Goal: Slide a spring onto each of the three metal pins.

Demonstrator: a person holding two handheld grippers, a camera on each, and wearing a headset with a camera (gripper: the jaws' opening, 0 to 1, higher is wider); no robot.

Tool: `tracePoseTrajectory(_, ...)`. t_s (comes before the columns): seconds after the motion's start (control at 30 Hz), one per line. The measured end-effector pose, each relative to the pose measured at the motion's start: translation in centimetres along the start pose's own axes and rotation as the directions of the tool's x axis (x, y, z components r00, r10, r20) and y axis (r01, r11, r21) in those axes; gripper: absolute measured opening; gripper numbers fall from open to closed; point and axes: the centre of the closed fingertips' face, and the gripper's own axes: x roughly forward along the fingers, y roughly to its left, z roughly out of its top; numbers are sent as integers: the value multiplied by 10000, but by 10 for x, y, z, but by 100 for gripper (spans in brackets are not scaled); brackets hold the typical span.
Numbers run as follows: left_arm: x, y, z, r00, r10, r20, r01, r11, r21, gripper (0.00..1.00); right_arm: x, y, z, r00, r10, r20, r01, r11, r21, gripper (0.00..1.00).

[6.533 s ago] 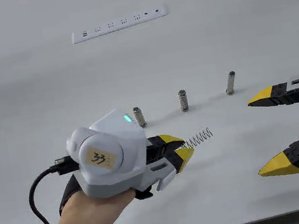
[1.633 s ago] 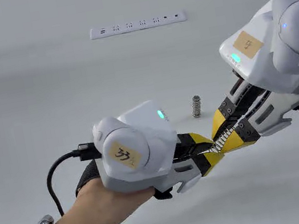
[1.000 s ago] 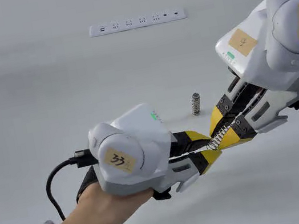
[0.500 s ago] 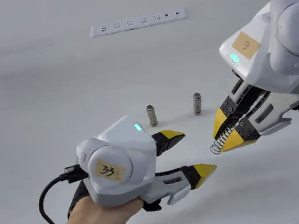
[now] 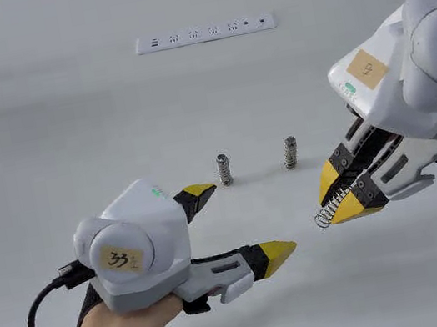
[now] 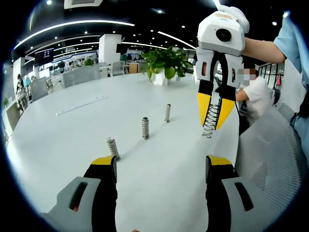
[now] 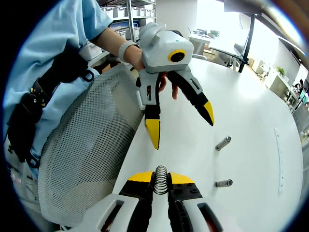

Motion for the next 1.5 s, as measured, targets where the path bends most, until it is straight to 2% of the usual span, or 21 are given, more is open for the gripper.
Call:
tracePoseTrajectory(0.1, -1, 4, 0, 9998, 186, 16, -186, 9998, 14, 78, -1, 0, -2, 10000, 2, -42, -2, 10000, 23, 7)
tracePoseTrajectory(0.23, -3, 10, 1, 9987, 471, 208, -467, 9987, -186, 91, -3, 0, -5, 10000, 32, -93, -31, 10000, 55, 7)
tracePoseTrajectory(0.37, -4, 14, -1, 9973, 698, 241, -690, 9970, -350, 98, -5, -2, -8, 9998, 27, -186, -26, 10000, 81, 7)
tracePoseTrajectory(0.47, -5, 14, -2, 9973, 690, 251, -677, 9964, -510, 99, -8, -4, -12, 9995, 32, -320, -29, 10000, 82, 7)
tracePoseTrajectory(0.5, -5, 14, -5, 9976, 674, 130, -664, 9957, -640, 99, -9, -4, -13, 9993, 12, -381, -9, 10000, 85, 7)
tracePoseTrajectory(0.57, -6, 16, -6, 9967, 799, 160, -791, 9957, -488, 99, -13, -6, -15, 9989, -28, -473, 33, 10000, 94, 7)
tracePoseTrajectory(0.8, -8, 19, -5, 9955, 923, 232, -907, 9939, -623, 99, -23, -16, -24, 9963, -157, -842, 169, 9998, 124, 7)
tracePoseTrajectory(1.03, -9, 24, -7, 9943, 1037, 257, -1014, 9917, -789, 99, -38, -37, -40, 9905, -391, -1316, 429, 9988, 255, 7)
tracePoseTrajectory(1.3, -10, 22, -15, 9943, 1067, 63, -1057, 9907, -855, 99, -58, -63, -65, 9771, -730, -1997, 842, 9953, 484, 7)
tracePoseTrajectory(1.37, -10, 22, -16, 9944, 1056, 1, -1051, 9905, -885, 99, -67, -79, -74, 9693, -1102, -2197, 1220, 9917, 405, 7)
tracePoseTrajectory(1.5, -9, 23, -17, 9942, 1077, 0, -1073, 9906, -844, 99, -75, -91, -81, 9657, -1186, -2312, 1338, 9897, 513, 7)
